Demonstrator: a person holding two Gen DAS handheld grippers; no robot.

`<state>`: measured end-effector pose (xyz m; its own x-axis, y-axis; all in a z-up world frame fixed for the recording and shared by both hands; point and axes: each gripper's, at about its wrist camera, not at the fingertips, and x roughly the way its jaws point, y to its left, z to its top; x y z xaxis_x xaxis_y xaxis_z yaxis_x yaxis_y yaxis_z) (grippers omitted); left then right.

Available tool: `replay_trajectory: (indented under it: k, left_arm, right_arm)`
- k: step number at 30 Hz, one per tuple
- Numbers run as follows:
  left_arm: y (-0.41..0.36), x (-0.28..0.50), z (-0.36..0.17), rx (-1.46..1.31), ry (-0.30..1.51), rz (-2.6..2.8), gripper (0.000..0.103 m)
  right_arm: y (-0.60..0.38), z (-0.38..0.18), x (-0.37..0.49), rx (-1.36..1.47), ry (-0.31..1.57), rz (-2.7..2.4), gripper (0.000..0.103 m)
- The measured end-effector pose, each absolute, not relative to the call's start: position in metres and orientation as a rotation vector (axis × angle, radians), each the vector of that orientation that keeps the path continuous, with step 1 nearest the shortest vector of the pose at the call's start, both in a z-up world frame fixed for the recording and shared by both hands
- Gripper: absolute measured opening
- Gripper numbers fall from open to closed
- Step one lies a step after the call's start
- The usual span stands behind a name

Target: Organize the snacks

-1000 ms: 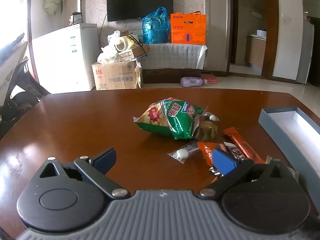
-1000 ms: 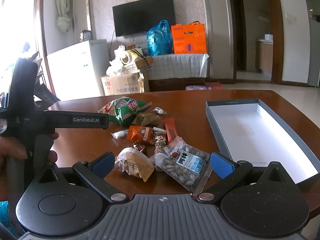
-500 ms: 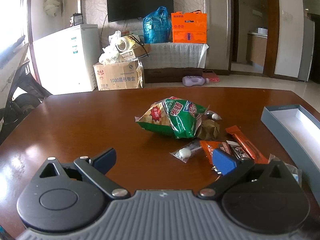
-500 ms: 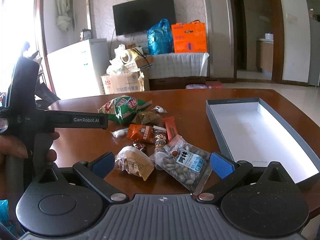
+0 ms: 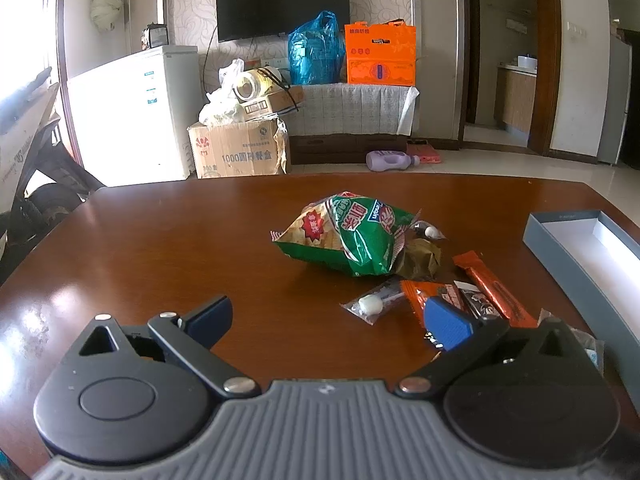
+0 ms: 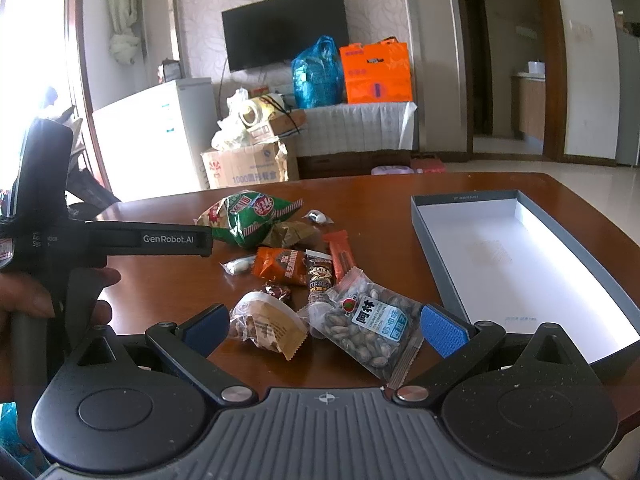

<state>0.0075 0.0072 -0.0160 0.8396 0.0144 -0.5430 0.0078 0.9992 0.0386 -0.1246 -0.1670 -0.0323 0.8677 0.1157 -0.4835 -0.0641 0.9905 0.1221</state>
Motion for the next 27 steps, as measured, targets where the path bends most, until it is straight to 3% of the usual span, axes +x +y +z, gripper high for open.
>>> replay_trajectory:
  k: [27]
  left_arm:
    - [0.0064,0.0043,-0.0161,0.067,0.547,-0.036,0.103]
  right_arm:
    - [-0.169,-0.0347,-0.1231,0.09,0.498,0.106,0.103]
